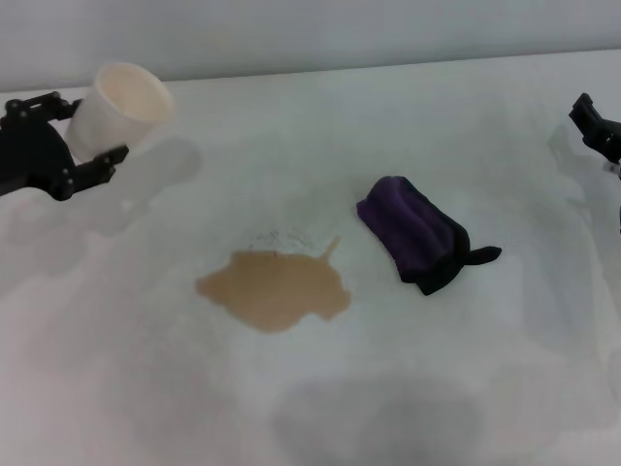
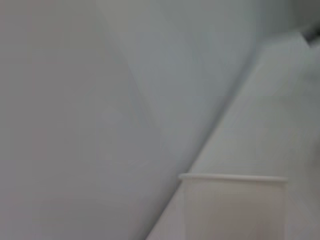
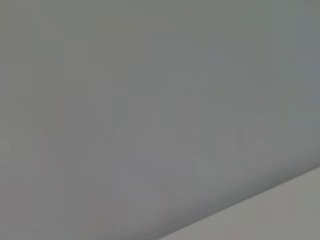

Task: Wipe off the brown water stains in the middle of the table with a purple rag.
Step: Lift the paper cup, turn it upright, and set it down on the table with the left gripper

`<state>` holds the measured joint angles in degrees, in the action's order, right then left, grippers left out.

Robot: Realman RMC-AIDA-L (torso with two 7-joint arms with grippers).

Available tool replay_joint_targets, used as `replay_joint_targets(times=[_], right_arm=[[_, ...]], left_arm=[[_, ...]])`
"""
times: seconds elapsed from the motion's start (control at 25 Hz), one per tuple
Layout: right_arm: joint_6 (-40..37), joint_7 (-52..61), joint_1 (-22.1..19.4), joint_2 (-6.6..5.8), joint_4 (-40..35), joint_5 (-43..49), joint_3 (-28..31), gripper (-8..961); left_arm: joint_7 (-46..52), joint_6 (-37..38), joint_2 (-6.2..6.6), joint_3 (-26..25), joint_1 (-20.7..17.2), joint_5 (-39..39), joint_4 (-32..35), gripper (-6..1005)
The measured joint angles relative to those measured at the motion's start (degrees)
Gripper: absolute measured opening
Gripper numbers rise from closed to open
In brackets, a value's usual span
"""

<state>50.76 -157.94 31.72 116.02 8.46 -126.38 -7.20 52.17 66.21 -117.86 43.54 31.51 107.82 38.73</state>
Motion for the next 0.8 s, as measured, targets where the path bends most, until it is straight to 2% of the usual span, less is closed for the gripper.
replay_joint_targets(times=[0.04,0.08,0.12,0.4,0.6,0.8], right_arm=[[0.02,0.00,0.00,-0.02,-0.04,0.36,-0.01,858],[0.02,0.00,0.00,-0.05,-0.12,0.74,0.00,858],[0.04,-0.03,0.01,-0.13,-0.32,1.59,-0.04,858],[-0.25,-0.01,-0.05,-0.29,-2.00,1.82,-0.10,857],[-0.28,0.00,0.01,-0.36,-2.93,1.85,-0.13,857],[-0.26,0.00,0.38,-0.36,-3.26,1.85,-1.52,857]], left_arm=[[0.00,0.00,0.00,0.00,0.00,0.00,0.00,656],[-1.03,-1.11,-0.87,-1.29,-1.68,-9.10,-6.58,655],[-1.62,-1.14,-0.89,-1.42,-1.85,-10.61,-7.83,654],[-13.13,-1.27,-1.44,-1.82,-4.17,-33.97,-28.04,650],[-16.69,-2.25,-1.82,-1.85,-4.08,-44.76,-37.13,651],[-19.73,-6.16,-2.18,-1.90,-3.42,-54.84,-41.97,660]])
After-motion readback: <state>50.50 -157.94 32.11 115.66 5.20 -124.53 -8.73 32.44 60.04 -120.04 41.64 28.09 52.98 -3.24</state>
